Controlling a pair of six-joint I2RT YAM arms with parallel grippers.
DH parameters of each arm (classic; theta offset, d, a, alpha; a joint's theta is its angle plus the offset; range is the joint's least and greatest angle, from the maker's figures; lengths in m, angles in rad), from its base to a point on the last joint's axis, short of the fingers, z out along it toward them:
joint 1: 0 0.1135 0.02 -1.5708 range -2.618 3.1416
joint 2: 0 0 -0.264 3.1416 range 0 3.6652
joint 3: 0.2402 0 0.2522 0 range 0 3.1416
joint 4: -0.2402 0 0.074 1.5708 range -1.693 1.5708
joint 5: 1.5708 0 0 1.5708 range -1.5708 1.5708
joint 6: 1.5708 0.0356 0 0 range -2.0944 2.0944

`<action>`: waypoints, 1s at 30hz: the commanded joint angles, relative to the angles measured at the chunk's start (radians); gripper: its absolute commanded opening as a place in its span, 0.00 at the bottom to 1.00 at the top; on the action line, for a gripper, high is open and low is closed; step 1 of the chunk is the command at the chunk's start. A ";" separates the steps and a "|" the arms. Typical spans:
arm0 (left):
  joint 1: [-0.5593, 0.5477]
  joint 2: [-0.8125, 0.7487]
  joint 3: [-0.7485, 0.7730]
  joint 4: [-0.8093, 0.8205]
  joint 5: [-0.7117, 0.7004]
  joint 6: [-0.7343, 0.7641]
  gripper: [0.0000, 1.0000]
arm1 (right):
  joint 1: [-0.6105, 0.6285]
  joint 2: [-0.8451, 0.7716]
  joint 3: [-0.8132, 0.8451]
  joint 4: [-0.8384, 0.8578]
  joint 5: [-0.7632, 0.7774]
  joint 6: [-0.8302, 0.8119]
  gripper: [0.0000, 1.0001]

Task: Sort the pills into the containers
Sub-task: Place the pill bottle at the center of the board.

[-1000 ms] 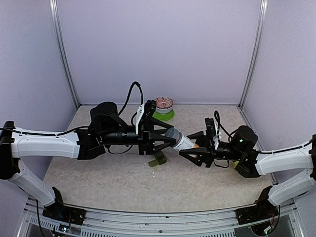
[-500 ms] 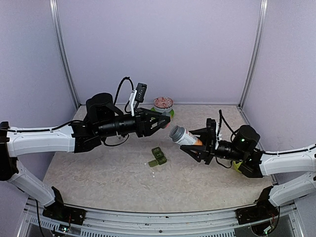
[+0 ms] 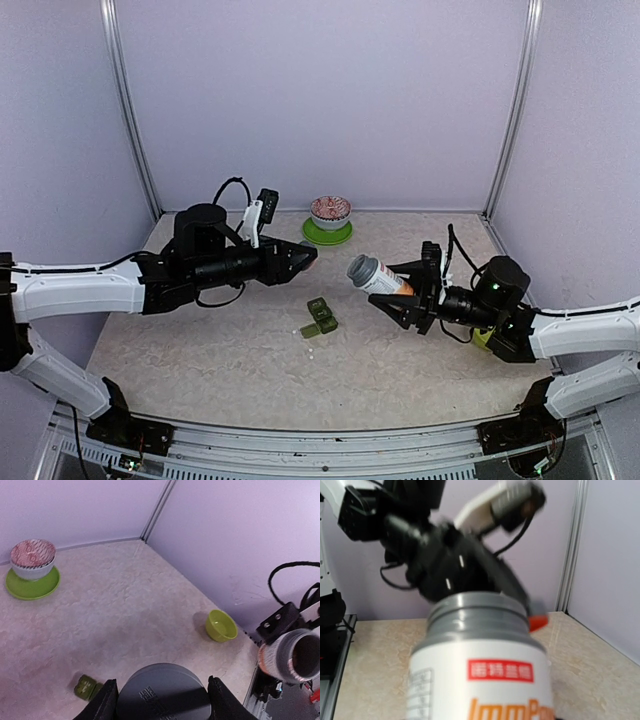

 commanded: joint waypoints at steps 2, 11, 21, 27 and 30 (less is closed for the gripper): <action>0.050 -0.002 -0.084 -0.068 -0.099 0.032 0.45 | 0.000 -0.018 -0.015 0.022 0.003 0.016 0.25; 0.104 0.098 -0.114 -0.103 -0.162 0.089 0.46 | 0.001 -0.020 -0.026 0.026 -0.007 0.037 0.26; 0.107 0.206 -0.108 -0.141 -0.154 0.122 0.45 | 0.001 -0.045 -0.044 0.003 -0.001 0.044 0.26; 0.074 0.210 -0.110 -0.182 -0.126 0.141 0.45 | 0.001 -0.050 -0.037 -0.010 0.005 0.033 0.26; 0.051 0.226 -0.091 -0.228 -0.159 0.150 0.44 | 0.001 -0.043 -0.033 -0.013 0.001 0.032 0.26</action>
